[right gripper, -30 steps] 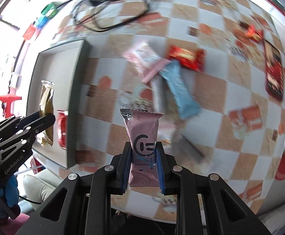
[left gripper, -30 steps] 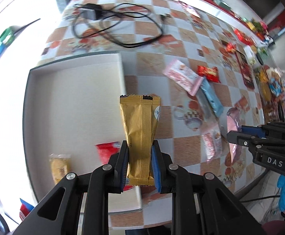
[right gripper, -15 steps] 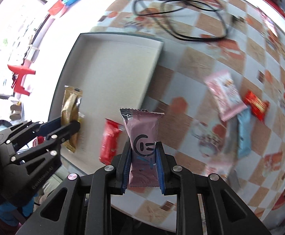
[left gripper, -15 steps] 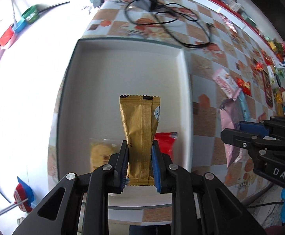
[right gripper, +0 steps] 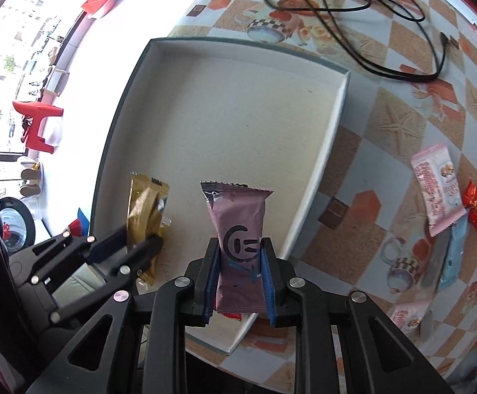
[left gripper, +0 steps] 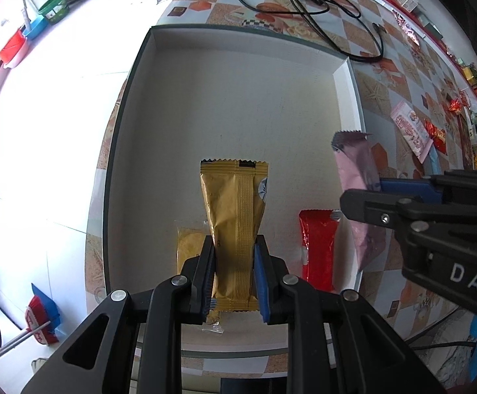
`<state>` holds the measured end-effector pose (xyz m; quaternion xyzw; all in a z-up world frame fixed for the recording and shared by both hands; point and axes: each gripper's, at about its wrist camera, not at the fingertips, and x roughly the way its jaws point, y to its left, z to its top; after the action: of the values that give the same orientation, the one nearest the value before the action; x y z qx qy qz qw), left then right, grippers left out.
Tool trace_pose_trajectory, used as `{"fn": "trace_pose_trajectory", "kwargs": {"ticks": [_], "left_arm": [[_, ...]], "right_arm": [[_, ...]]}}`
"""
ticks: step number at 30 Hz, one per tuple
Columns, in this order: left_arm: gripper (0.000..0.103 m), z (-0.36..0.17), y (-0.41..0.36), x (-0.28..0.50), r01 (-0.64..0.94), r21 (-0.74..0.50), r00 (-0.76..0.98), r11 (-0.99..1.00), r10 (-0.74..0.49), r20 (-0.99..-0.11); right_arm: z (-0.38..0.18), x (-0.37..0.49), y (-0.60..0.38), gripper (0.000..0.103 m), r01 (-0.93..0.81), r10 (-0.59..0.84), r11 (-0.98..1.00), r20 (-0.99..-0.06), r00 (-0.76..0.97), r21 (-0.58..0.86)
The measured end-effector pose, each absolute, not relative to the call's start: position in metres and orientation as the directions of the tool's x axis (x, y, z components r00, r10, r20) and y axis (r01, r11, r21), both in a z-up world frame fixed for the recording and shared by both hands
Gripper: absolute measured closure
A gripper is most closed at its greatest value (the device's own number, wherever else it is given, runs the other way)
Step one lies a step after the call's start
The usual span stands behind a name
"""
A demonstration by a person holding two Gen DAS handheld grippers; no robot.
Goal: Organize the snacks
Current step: 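Carry both bars into the white tray and open both tools, then move both open tools back over the remaining snacks on the table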
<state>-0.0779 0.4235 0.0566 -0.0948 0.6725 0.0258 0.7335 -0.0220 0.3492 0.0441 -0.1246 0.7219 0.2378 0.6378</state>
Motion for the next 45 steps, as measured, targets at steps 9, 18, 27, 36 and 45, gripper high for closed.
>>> {"fn": "trace_pose_trajectory", "kwargs": {"ticks": [9,18,27,36,45], "left_arm": [[0.024,0.054,0.425,-0.082,-0.188,-0.069,0.087,0.98,-0.054,-0.995],[0.023,0.057,0.418,-0.076,-0.173,-0.068,0.068,0.982,-0.057,-0.996],[0.023,0.075,0.382,-0.06,-0.084,-0.095,0.077,0.992,-0.088,-0.993],[0.023,0.086,0.351,-0.041,-0.006,-0.1,0.089,0.995,-0.099,-0.991],[0.023,0.087,0.307,-0.028,0.065,-0.134,0.069,0.989,-0.138,-0.988]], "right_arm": [[0.041,-0.017,0.375,0.078,-0.505,0.059,0.853,-0.985,-0.16,0.133],[0.048,-0.005,0.332,0.005,-0.439,0.049,0.893,-0.992,-0.119,0.096],[0.053,-0.001,0.266,0.0,-0.372,0.0,0.928,-0.997,-0.073,0.027],[0.053,0.005,0.176,0.0,-0.188,-0.052,0.982,-0.995,-0.083,-0.035],[0.045,-0.003,0.091,0.0,-0.024,-0.095,0.995,-0.988,-0.121,-0.093]]}}
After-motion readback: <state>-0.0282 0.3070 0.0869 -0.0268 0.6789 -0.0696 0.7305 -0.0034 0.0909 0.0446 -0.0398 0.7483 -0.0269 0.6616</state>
